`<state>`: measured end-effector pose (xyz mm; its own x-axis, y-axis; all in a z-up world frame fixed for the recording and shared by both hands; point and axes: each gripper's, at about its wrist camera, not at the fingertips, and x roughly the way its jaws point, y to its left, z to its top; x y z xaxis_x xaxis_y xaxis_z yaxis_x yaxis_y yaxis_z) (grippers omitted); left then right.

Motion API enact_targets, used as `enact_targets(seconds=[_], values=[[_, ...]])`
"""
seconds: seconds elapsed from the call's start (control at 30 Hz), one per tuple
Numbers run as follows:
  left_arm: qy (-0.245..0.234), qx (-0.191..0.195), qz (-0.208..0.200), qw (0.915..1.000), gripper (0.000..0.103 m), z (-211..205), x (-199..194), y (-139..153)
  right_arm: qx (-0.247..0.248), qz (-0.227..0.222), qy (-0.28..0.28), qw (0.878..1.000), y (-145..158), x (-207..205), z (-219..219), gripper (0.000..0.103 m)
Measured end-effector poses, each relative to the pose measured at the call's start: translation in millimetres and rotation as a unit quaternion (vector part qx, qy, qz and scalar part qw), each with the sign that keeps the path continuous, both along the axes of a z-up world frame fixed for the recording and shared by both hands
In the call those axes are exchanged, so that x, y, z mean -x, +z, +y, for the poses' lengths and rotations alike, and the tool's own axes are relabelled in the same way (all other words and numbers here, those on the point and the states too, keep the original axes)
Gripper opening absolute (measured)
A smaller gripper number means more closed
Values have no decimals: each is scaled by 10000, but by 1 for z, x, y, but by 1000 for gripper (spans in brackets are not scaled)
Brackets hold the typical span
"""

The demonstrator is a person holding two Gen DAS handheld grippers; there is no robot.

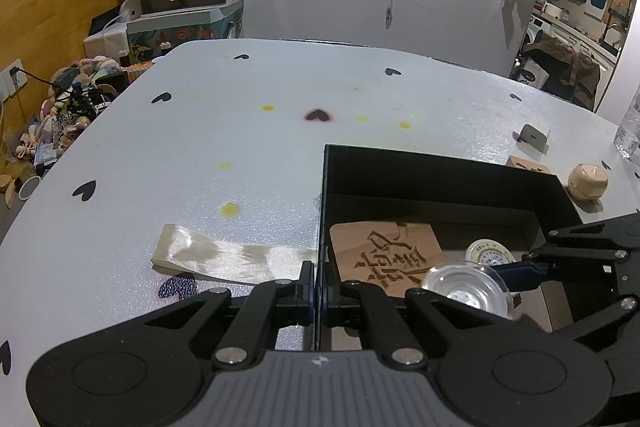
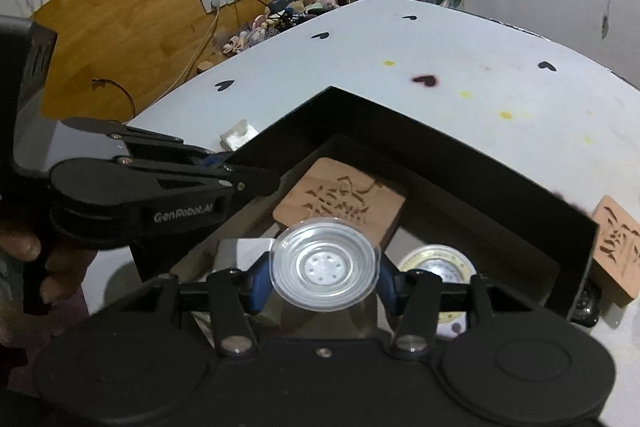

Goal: Organize rigid objects
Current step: 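Carry the clear cup with the right gripper and release it inside the box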

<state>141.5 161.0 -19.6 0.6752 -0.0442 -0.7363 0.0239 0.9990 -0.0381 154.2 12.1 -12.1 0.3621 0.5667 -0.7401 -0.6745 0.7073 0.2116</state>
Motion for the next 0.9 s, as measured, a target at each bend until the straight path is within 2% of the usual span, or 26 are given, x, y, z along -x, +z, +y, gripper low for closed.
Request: enact_targets(seconds=[0.2,0.33,0.9], values=[[1,3,0,10000,3,0,0,0,45,-42,33,10000,1,0,7,57],[-3,-2,1,10000,3,1,0,0,90,-49,55,9999,1,1,9,63],[-1,-4,1,10000,3,1,0,0,51,-119,-76,9999,6,4,-2,64]])
